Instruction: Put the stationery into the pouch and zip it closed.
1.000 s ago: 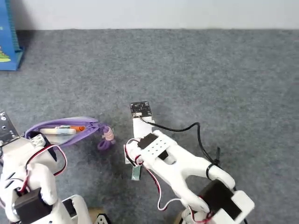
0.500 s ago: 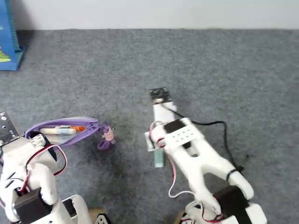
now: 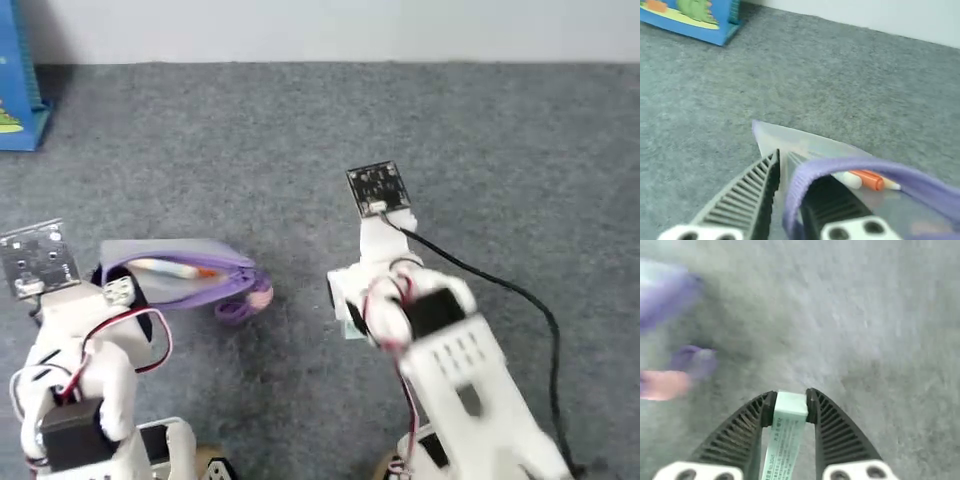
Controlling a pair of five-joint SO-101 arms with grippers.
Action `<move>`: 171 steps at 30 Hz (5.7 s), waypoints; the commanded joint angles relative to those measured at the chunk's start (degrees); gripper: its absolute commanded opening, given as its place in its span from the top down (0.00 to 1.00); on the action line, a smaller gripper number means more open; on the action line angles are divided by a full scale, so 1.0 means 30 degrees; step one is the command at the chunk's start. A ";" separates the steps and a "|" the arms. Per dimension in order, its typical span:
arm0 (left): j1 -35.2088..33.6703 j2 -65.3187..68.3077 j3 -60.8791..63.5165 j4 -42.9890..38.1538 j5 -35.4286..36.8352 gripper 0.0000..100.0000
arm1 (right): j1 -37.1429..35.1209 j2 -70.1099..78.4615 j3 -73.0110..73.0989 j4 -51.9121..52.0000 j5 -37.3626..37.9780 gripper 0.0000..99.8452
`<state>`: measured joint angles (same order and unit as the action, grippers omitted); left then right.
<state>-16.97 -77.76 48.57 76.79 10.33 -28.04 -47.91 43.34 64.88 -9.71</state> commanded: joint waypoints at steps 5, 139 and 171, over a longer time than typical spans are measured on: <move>0.0469 0.0088 -0.1451 0.0147 0.0615 0.99 | -0.3355 -0.7546 -0.0440 -0.0542 0.0088 0.99; -0.0147 -0.0059 -0.0278 0.0527 -0.1026 0.99 | -0.6139 -1.0476 0.5363 -0.2095 0.0615 0.99; 1.3011 0.0147 0.3297 -1.0491 -0.2520 0.76 | -0.6168 -1.4374 0.3370 0.3941 0.0088 0.99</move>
<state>18.81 -78.02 57.54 49.89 2.86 -46.77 -88.09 54.59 76.75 -8.66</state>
